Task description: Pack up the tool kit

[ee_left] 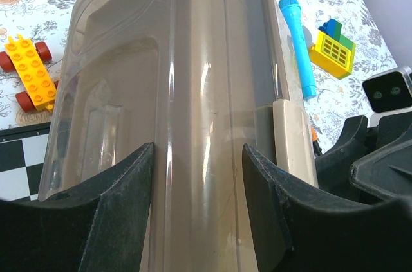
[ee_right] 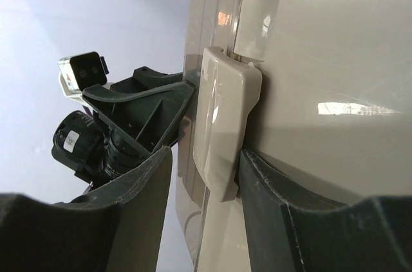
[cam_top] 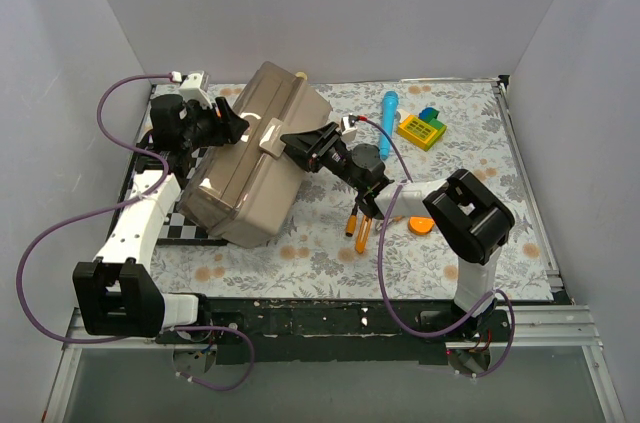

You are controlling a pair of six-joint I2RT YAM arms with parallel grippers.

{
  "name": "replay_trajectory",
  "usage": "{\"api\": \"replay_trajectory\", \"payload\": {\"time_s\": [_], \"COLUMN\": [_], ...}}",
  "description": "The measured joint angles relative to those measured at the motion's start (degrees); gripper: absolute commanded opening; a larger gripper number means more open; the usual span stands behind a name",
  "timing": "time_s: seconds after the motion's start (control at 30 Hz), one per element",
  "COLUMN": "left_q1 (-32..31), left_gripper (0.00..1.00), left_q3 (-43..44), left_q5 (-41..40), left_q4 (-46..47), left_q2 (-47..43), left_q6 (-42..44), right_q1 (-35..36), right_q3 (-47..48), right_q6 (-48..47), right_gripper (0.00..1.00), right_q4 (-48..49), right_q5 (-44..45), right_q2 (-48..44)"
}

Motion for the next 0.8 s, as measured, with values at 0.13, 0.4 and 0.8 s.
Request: {"api": "replay_trajectory", "payload": {"time_s": [0.13,0.4,0.8], "left_q1": [-0.1,-0.1,-0.3], "left_gripper": [0.23,0.23,0.23], "left_q3": [0.1,0.3,0.4], "left_q5": [0.1,0.2,0.2], "left_q4": [0.0,0.0,0.0], "left_q2": [0.3,0.5,0.7], "left_q6": [0.0,0.0,0.0], "right_q1": [0.0,0.0,0.0], "right_q3": [0.0,-0.2,-0.3], "right_q6": [-0.2,-0.4,-0.9], "right_gripper": [0.53,0.52,0.52], "right_q4": [-0.6,-0.8,-2.4], "right_q5": [0.3,0.7,1.4], "right_q2": [-0.4,-0.7,-1.6]}}
